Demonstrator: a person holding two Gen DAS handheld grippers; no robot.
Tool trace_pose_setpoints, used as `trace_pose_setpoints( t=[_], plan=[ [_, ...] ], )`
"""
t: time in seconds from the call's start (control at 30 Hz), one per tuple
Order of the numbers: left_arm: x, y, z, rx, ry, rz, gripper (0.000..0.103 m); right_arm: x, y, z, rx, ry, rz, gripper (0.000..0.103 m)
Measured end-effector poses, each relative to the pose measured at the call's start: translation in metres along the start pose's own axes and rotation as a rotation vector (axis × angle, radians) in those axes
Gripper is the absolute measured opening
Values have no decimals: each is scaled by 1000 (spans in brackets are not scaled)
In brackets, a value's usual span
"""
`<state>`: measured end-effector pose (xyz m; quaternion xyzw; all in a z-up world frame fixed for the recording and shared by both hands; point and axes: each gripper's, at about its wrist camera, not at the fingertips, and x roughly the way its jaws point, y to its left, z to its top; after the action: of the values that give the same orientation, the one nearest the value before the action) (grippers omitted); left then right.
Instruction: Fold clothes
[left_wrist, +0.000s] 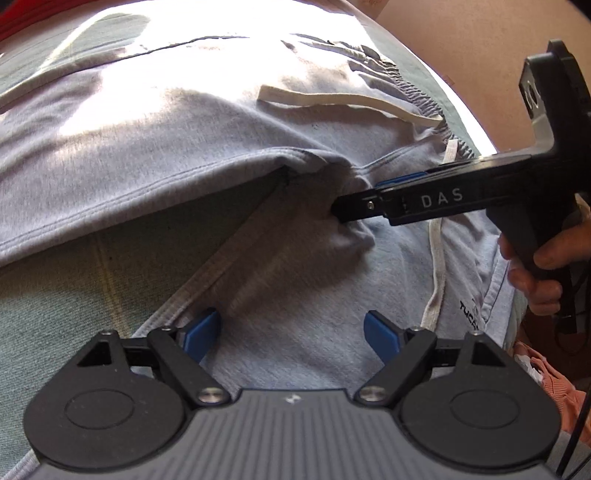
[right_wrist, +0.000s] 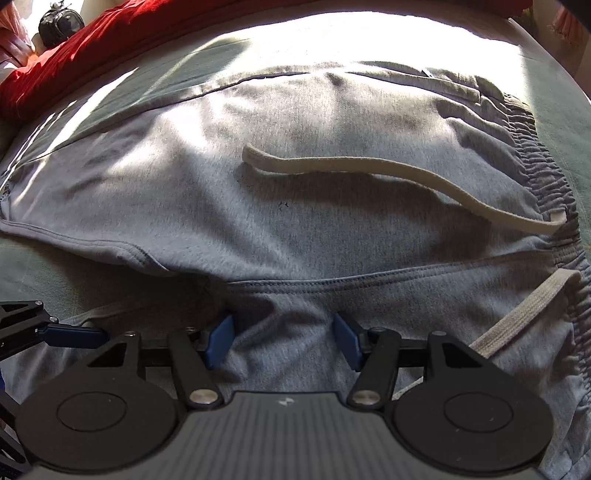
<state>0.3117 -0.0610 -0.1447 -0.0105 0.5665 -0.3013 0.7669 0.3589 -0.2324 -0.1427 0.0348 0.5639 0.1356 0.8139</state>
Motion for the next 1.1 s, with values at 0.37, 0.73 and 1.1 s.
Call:
trace_pose_setpoints(
  t=[0.37,0.73,1.1],
  plan=[
    [-7,16,-12,-77,-88,-81,91,2,-1,-6,-13,-37,57,90],
    [-89,34,59,172,-138,51,87,-65,-38,62,-249,-41,80,74],
    [-41,141,196,458,-107,269,48,-1,-64,228,-525,-17,101,52]
  ],
)
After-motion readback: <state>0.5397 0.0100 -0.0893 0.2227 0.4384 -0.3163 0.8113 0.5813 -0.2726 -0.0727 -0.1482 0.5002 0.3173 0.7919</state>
